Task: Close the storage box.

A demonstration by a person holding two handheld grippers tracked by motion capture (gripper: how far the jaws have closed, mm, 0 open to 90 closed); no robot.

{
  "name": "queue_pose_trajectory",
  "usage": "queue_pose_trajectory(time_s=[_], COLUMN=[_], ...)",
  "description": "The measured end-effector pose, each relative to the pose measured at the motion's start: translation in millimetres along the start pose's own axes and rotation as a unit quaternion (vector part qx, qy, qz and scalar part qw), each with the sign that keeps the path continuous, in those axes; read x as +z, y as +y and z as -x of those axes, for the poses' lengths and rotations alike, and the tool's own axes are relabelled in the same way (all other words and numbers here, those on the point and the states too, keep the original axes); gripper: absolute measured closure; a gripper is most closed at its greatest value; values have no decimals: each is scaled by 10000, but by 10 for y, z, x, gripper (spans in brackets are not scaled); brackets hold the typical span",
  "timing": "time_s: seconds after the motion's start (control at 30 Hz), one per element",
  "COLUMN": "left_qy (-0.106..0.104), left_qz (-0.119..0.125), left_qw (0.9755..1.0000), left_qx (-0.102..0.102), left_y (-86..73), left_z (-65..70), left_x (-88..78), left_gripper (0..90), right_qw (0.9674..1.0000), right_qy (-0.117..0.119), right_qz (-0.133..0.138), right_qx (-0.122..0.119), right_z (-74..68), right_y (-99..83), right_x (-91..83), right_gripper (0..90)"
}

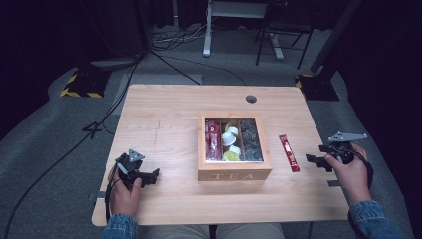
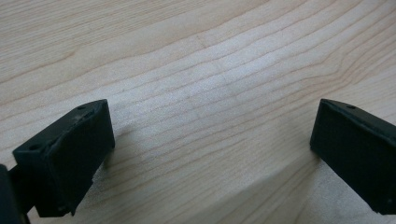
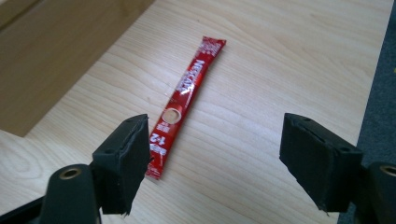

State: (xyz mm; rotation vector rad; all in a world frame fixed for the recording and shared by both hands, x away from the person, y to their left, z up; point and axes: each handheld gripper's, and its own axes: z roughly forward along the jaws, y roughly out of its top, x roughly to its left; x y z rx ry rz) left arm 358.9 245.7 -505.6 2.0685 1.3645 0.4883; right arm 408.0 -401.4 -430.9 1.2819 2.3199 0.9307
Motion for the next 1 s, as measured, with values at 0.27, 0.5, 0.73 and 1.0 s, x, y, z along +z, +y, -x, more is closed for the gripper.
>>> queue_pose_trajectory(time_s=[0.27, 0.5, 0.73, 1.0], left_qy=[-3, -2, -3, -2], left_qz=[6, 4, 5, 0], left_qw=[10000, 10000, 10000, 10000], left_qx=[-10, -9, -8, 4], left_y=[1, 1, 2, 2], left_z=[1, 1, 1, 0], left_x=[2, 2, 3, 2], left_gripper=[1, 0, 0, 1], right_qw=[9999, 9998, 9997, 9986], right_qy=[124, 6, -140, -384], right_qz=[-18, -31, 99, 322], right_qx=[110, 214, 165, 187], right_z=[166, 195, 195, 168], right_y=[-248, -413, -488, -526], right_x=[234, 385, 431, 499], right_gripper=[245, 241, 188, 89])
